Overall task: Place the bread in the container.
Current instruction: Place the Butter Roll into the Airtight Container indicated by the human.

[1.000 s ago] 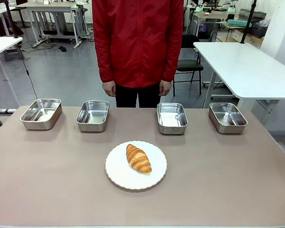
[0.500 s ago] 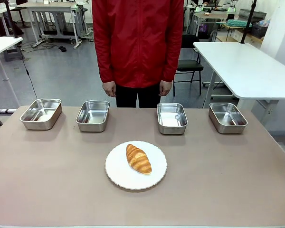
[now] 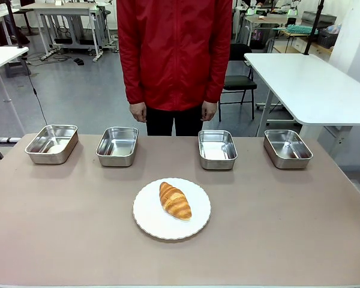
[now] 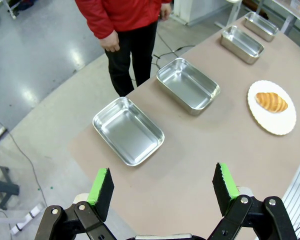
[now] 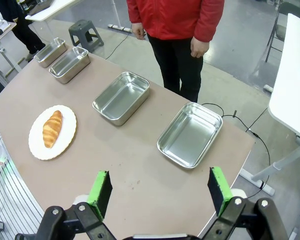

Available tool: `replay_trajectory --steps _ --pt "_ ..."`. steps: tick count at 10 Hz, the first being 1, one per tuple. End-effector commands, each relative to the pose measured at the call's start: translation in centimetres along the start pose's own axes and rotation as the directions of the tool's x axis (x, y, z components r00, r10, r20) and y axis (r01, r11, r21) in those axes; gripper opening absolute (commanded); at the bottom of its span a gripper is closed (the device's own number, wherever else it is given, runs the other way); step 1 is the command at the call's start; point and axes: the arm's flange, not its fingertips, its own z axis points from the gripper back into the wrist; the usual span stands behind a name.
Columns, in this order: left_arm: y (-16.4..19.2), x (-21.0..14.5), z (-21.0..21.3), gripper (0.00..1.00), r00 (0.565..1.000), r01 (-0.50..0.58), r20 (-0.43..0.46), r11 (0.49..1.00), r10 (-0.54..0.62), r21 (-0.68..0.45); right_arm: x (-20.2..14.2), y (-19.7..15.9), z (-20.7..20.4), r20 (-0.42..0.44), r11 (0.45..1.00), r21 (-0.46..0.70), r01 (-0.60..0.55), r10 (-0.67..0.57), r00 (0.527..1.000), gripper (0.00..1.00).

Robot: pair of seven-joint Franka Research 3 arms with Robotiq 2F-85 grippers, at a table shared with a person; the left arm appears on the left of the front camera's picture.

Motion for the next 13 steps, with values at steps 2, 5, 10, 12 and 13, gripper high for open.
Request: replay_trajectory --steps 2,5,10,12,13 --pt "-0.07 0.06 0.04 1.00 1.000 0.007 -0.002 1.000 -0.007 -0.002 0.12 -0.04 -0.07 0.019 1.000 0.012 -0.007 0.007 1.000 1.00" --pt "-0.07 0.06 0.04 1.00 1.000 0.007 -0.002 1.000 -0.007 -0.002 0.12 -0.04 -0.07 0.019 1.000 0.012 -0.007 0.007 1.000 1.00" --pt "-0.07 0.06 0.04 1.00 1.000 0.007 -0.002 1.000 -0.007 -0.002 0.12 -0.04 -0.07 0.019 1.000 0.012 -0.007 0.007 1.000 1.00" --pt "-0.07 0.06 0.04 1.00 1.000 0.007 -0.002 1.000 -0.007 -0.002 0.12 -0.04 -0.07 0.019 1.000 0.012 -0.007 0.007 1.000 1.00" --pt "-0.07 0.06 0.04 1.00 1.000 0.007 -0.002 1.000 -0.007 -0.002 0.12 -0.04 -0.07 0.019 1.000 0.012 -0.007 0.007 1.000 1.00"
